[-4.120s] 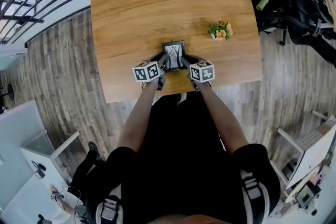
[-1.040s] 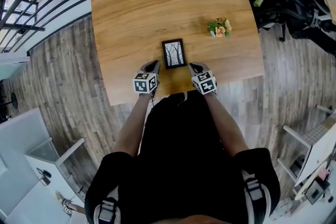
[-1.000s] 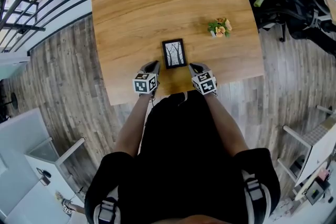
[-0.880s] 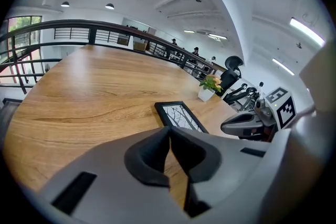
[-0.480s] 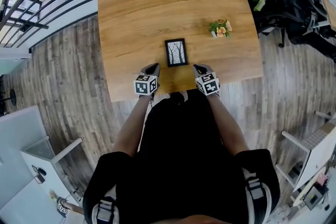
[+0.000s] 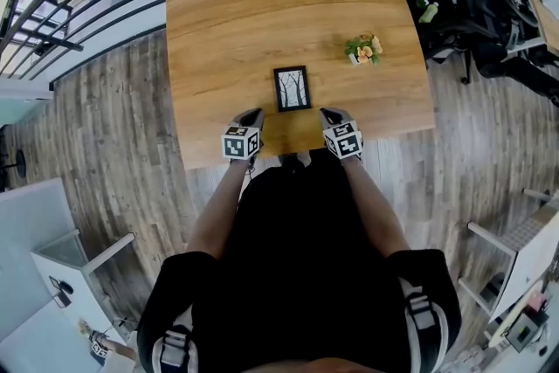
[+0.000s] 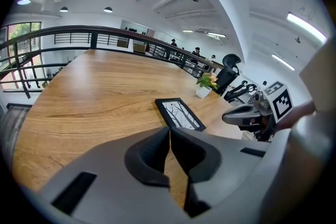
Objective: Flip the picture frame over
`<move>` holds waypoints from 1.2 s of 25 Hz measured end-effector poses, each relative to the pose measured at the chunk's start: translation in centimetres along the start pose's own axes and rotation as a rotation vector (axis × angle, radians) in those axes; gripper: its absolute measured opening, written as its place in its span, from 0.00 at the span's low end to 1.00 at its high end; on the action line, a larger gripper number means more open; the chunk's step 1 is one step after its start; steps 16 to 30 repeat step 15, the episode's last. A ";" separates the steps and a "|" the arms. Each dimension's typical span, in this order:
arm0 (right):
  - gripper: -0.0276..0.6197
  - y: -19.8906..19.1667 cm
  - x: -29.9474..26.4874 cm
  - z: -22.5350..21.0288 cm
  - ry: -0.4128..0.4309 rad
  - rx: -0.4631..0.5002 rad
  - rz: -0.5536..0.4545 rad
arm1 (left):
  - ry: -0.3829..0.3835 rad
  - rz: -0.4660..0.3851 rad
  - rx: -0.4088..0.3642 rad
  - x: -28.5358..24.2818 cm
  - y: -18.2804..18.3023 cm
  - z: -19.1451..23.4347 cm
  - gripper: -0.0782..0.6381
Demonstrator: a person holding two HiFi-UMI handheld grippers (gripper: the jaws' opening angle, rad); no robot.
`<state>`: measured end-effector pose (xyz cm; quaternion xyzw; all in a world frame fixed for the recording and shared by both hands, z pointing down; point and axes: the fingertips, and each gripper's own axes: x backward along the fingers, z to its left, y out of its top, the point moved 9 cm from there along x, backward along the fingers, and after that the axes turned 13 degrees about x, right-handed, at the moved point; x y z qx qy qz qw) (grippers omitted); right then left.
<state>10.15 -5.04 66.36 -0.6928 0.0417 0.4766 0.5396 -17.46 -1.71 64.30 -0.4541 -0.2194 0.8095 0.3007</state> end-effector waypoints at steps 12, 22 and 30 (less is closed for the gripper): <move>0.05 0.0 -0.1 0.1 0.002 -0.027 -0.004 | -0.001 0.004 -0.003 0.1 -0.3 -0.2 0.15; 0.05 0.0 -0.1 -0.1 0.003 -0.034 -0.005 | -0.004 0.003 -0.004 -0.2 -0.2 -0.4 0.15; 0.05 0.0 -0.1 -0.1 0.003 -0.034 -0.005 | -0.004 0.003 -0.004 -0.2 -0.2 -0.4 0.15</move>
